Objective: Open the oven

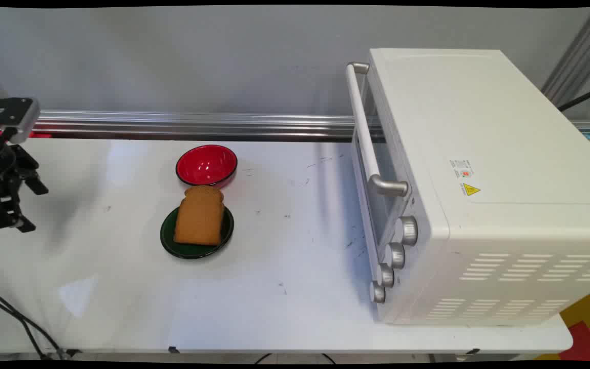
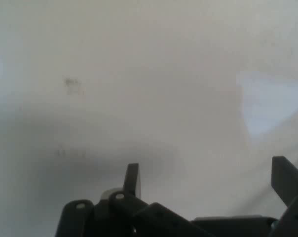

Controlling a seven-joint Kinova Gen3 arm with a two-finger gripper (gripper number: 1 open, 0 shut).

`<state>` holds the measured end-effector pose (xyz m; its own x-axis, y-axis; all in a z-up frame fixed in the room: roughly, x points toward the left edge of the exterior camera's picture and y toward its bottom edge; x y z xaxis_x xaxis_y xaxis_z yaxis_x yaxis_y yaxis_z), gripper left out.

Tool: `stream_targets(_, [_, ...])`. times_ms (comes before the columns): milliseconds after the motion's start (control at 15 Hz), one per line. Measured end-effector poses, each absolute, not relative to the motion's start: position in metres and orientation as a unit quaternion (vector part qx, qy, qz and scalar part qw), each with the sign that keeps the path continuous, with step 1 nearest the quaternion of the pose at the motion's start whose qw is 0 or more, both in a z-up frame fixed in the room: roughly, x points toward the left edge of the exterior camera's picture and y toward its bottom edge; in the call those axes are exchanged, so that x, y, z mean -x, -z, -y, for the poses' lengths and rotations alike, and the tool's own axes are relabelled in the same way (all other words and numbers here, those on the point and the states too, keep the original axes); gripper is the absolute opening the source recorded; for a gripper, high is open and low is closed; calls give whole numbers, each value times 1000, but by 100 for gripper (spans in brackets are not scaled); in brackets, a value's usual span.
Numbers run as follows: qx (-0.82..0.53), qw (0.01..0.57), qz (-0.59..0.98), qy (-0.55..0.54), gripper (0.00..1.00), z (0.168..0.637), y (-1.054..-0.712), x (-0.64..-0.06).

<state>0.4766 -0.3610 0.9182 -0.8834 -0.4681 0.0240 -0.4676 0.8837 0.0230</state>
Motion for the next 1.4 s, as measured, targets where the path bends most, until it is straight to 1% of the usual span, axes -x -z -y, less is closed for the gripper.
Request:
stream_targets(267, [-236, 48, 971, -11, 100, 370, -916, -466])
stream_targets(467, [-220, 89, 971, -31, 100, 390, -923, -447])
stream_targets(600, [-201, 119, 972, -41, 100, 409, -930, -424])
stream_targets(1067, [-134, 195, 970, -49, 100, 496, -939, -315])
stream_targets(1400, [-103, 250, 962, -29, 100, 558, -955, -235])
